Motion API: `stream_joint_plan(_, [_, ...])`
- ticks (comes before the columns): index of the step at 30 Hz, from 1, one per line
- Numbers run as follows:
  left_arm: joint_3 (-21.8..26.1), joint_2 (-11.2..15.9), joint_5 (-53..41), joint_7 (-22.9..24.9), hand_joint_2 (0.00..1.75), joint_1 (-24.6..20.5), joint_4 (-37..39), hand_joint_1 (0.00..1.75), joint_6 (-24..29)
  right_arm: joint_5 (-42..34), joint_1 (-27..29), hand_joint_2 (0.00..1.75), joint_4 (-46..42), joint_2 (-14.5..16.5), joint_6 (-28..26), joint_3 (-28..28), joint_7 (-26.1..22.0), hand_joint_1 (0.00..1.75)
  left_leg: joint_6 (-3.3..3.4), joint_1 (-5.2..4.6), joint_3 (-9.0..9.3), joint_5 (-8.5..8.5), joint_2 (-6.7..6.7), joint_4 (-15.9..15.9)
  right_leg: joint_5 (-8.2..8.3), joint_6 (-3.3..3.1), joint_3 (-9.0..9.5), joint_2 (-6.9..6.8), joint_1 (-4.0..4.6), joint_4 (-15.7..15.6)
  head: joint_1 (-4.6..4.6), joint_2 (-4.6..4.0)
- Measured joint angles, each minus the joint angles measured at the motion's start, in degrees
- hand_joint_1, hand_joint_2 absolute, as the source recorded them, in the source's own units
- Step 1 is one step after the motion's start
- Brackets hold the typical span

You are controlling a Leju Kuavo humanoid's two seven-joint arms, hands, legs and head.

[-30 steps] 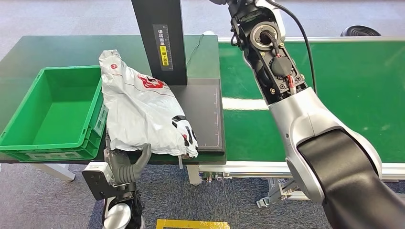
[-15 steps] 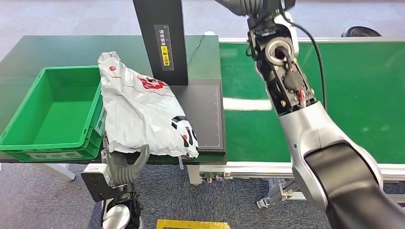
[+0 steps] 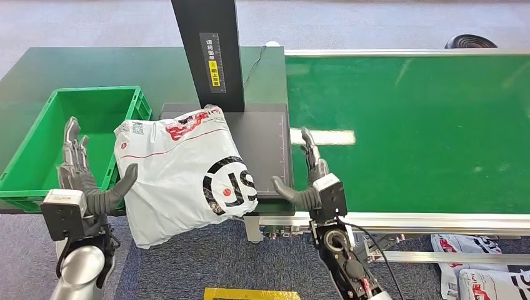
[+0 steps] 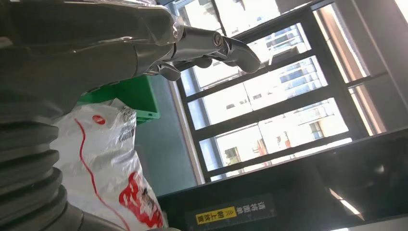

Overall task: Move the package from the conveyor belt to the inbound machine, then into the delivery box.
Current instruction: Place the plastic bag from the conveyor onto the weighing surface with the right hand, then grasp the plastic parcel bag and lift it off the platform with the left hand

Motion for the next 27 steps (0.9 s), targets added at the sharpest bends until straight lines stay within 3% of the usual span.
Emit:
stream_joint_plan(4, [0.44,2.50,0.11,0.10,1.75,-1.88,0.13,0.00,-0.15,-0.07,2.89,1.75,-1.39,0.96,0.41,0.00,0.78,0.00,0.00,-0.09,0.02,0.01,0.04,0.01,0.03,-0.01,0.00,0.02,-0.08,0.00,0.02,0.00])
stream_joint_plan(12, [0.31,4.41,0.67,0.73,1.75,-3.08,0.39,0.00,-0.24,0.02,4.15,1.75,-2.40,1.74,1.39,-0.45,1.43,0.00,0.01,-0.15,0.02,0.01,0.02,0.02,0.02,0.00,-0.04,0.02,-0.13,-0.01,0.02,0.00])
stream_joint_plan(19, [-1.20,5.65,1.55,3.14,1.75,-11.08,5.04,0.00,-3.87,-0.28,6.92,1.75,-2.51,3.76,2.81,-1.97,1.82,0.00,0.02,-0.14,0.02,0.05,0.06,0.02,0.08,-0.05,-0.04,0.02,-0.11,0.00,0.01,0.00])
stream_joint_plan(27, [-3.30,5.56,1.61,4.29,1.75,-16.33,10.17,0.00,-5.62,0.26,9.56,1.75,-3.50,4.99,2.25,-3.91,2.07,0.00,0.03,-0.16,-0.03,0.05,0.11,0.04,0.09,-0.05,-0.11,0.03,-0.13,-0.01,0.01,0.00])
